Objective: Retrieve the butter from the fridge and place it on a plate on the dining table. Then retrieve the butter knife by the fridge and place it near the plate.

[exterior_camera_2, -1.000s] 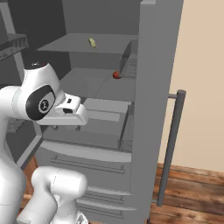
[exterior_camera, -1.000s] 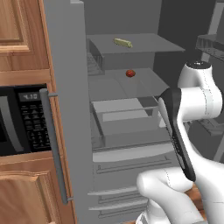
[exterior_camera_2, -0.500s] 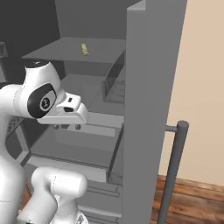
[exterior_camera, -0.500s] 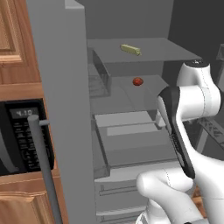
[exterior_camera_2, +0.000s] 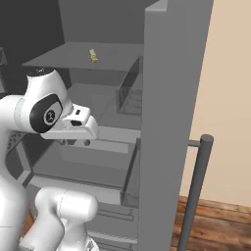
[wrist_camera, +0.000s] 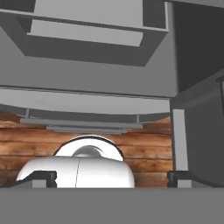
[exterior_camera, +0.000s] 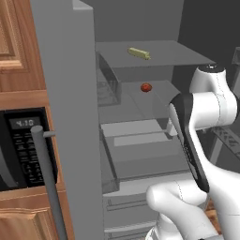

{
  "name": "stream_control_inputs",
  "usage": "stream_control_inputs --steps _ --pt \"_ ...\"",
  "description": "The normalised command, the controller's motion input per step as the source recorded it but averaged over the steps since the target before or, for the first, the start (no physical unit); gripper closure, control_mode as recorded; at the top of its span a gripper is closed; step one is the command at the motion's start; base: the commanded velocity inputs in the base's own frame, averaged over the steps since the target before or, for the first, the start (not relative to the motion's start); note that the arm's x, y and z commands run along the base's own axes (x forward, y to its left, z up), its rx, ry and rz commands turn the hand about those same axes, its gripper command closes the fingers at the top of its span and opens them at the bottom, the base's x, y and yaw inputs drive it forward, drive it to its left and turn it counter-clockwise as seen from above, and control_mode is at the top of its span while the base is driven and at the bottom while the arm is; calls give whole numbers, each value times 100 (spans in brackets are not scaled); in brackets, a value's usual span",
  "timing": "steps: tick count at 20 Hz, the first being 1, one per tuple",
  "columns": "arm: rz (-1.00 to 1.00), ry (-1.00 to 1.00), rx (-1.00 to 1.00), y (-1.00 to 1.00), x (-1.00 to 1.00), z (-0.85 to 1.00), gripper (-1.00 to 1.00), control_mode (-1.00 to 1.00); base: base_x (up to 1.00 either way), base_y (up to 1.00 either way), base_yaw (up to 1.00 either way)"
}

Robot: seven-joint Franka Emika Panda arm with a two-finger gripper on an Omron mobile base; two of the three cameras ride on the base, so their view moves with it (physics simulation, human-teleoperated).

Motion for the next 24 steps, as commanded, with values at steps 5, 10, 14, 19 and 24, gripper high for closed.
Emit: stream_control_inputs --steps 5,10,14,19,24 --pt "0 0 0 0 0 0 -100 100 73 4 0" --pt "5 -15 1 0 3 5 -100 -100 0 0 0" --pt "6 -36 0 0 0 35 -100 -100 0 0 0" --pt "8 -56 1 22 0 34 -100 -100 0 0 0" --pt "0 -36 9 14 0 68 -100 -100 0 0 0"
